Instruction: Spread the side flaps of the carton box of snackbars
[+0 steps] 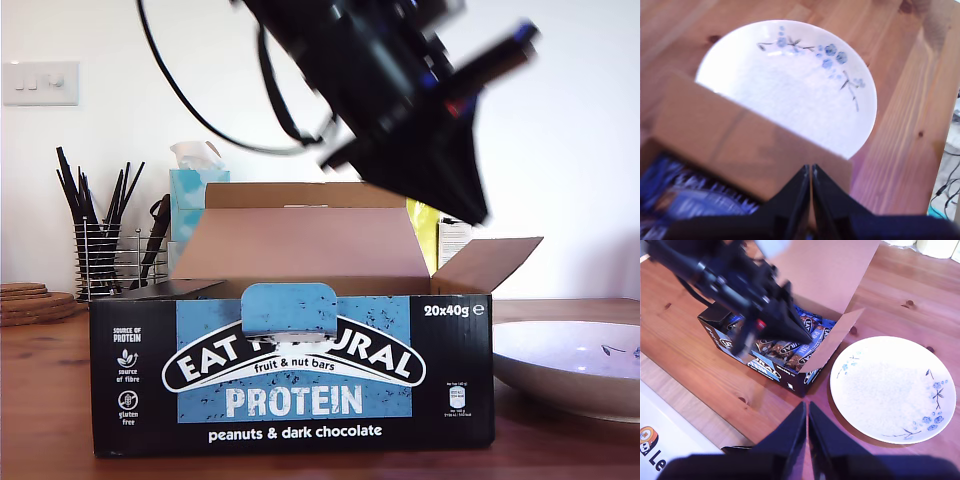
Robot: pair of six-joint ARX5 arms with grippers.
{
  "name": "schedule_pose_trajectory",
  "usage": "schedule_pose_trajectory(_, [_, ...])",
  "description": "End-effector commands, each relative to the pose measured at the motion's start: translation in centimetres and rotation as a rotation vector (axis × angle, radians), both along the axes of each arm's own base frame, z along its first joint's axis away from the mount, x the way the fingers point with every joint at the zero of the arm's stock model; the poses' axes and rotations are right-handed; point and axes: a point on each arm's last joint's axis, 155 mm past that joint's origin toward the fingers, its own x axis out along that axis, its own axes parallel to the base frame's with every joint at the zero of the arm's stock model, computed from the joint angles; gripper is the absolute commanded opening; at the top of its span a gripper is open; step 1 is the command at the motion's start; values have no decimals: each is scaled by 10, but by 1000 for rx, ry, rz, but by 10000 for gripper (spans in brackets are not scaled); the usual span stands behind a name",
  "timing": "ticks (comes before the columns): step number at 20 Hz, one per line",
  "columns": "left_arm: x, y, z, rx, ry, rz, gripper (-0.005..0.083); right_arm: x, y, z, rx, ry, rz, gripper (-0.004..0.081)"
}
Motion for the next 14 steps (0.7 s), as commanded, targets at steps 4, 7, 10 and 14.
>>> schedule_pose_trajectory(4, [2,24,1,54,23,55,-19,0,1,7,6,-18,7,-13])
schedule_pose_trajectory(7, [13,45,-1,91,83,218,-19,0,1,7,7,-20,7,-13])
schedule_pose_trajectory(10, [32,94,-5,230,59,483,-19,1,2,9,7,-32,10,-13])
schedule_pose_trajectory(14, [42,125,-6,260,94,675,-19,3,3,12,15,-45,11,-13])
